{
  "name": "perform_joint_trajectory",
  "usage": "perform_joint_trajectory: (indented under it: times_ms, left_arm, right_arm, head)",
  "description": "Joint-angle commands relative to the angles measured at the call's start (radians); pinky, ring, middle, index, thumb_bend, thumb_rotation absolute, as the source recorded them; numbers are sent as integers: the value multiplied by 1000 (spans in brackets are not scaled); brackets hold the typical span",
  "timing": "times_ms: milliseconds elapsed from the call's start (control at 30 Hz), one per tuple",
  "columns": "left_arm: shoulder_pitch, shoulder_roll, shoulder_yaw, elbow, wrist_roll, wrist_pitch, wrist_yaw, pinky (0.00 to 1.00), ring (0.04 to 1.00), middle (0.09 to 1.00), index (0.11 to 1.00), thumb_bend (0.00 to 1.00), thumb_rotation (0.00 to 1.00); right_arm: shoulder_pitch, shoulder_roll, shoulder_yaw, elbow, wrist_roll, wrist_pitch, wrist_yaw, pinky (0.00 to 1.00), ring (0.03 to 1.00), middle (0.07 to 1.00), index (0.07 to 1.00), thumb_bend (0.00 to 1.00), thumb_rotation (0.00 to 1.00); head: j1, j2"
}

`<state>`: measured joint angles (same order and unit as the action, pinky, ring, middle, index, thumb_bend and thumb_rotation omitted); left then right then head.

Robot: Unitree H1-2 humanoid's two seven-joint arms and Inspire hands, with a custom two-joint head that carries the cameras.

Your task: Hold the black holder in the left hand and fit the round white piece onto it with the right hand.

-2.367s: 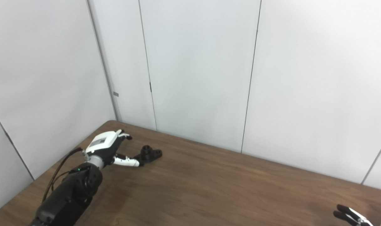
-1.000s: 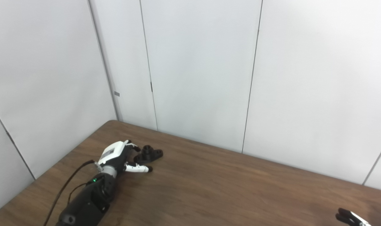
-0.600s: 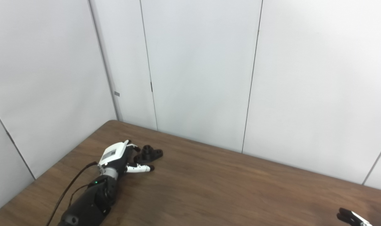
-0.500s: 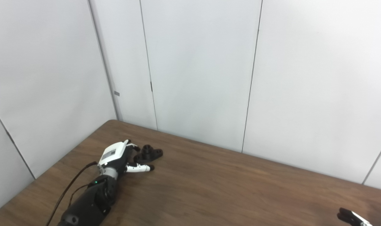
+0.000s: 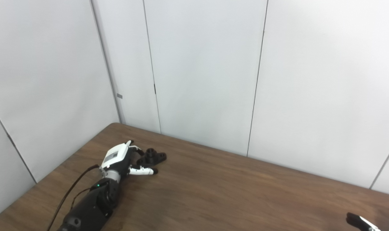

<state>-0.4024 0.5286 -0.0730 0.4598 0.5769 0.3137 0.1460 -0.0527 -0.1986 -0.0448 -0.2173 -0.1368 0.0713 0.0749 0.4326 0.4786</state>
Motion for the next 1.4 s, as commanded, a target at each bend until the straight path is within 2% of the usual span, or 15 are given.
perform_joint_trajectory:
  times_ms: [0, 200, 367, 400, 500, 767, 1033, 1233, 1367]
  left_arm:
    - [-10, 1, -22, 20, -6, 2, -32, 915, 1000, 991, 681, 812, 220]
    - [-21, 1, -41, 28, -14, 7, -56, 913, 1000, 993, 678, 799, 210]
    - [-21, 1, -39, 23, -68, 7, -114, 974, 1000, 989, 644, 762, 116]
    - [-19, 0, -38, 22, -80, 7, -123, 990, 1000, 989, 556, 619, 84]
    - [-15, 0, -49, 39, -87, -16, -112, 999, 1000, 962, 496, 533, 59]
    - [-6, -25, -64, 91, -73, -110, -9, 1000, 988, 892, 486, 524, 54]
    - [-1, -35, -90, 103, -60, -170, 46, 984, 969, 872, 485, 524, 55]
    - [20, -28, -121, 66, -56, -217, 48, 964, 971, 874, 485, 524, 54]
    - [46, -18, -160, -3, -39, -246, 29, 972, 972, 882, 485, 523, 53]
  right_arm:
    - [-17, -6, -8, -50, -3, -3, -10, 543, 678, 817, 796, 604, 29]
    - [-18, -3, -10, -57, 3, 7, -10, 546, 682, 818, 799, 604, 27]
    - [-18, -1, -10, -66, 7, 15, -10, 544, 679, 819, 802, 604, 16]
    - [-18, -1, -9, -68, 4, 16, -10, 546, 680, 820, 801, 604, 15]
    - [-18, -3, -9, -69, -2, 16, -12, 557, 687, 822, 805, 602, 1]
    - [-20, 0, -6, -76, 0, 23, -11, 564, 689, 822, 809, 582, 0]
    - [-26, 3, -2, -77, -11, 27, -13, 570, 689, 825, 809, 575, 0]
    - [-31, 8, 2, -81, -22, 29, -14, 567, 688, 821, 804, 575, 0]
    - [-34, 16, 5, -90, -28, 37, -14, 566, 683, 820, 802, 572, 0]
  head:
    - [-3, 3]
    - [-4, 5]
    - [-6, 6]
    - [-6, 6]
    - [-6, 10]
    - [-5, 10]
    - [-12, 13]
    - [-25, 18]
    - [-38, 20]
